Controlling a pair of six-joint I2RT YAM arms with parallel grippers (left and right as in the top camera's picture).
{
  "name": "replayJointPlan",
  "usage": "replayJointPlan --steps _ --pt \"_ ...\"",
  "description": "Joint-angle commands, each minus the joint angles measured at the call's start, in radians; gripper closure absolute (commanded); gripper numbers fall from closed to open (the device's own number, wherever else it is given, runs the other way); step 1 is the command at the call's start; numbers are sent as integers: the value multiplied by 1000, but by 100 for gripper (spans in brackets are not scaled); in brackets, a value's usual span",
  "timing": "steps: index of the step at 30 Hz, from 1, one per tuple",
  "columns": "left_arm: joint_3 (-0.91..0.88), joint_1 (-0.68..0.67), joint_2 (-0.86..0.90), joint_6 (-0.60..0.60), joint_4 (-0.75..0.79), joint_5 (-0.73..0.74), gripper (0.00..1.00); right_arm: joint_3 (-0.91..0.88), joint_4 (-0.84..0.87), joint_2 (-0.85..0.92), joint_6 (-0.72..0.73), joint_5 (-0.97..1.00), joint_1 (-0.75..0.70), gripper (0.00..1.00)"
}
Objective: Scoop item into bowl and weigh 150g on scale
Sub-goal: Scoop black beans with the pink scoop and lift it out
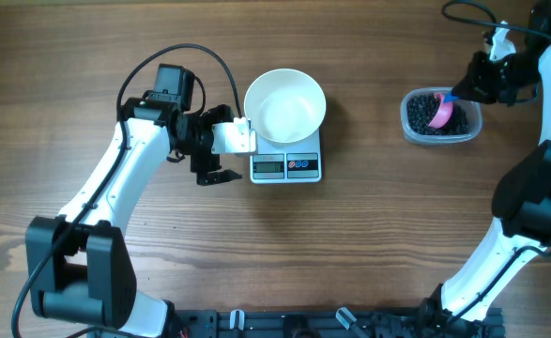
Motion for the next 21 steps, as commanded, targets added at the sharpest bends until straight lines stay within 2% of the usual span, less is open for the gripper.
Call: replayJointPlan --steps 1,7,12,18,21 --pt "-6 -2 11 -10 -1 23 0 3 19 50 -25 -79 8 95" --pt "-6 -2 11 -10 -1 23 0 3 10 125 -53 -78 -51 95" --pt "-6 -2 11 -10 -1 23 0 3 6 132 -109 -294 -158 96" --pt "-6 -2 11 -10 -1 23 0 3 -10 133 -195 -438 -264 95" --pt "-6 -2 11 -10 -1 23 0 3 -30 133 -198 -446 -298 95"
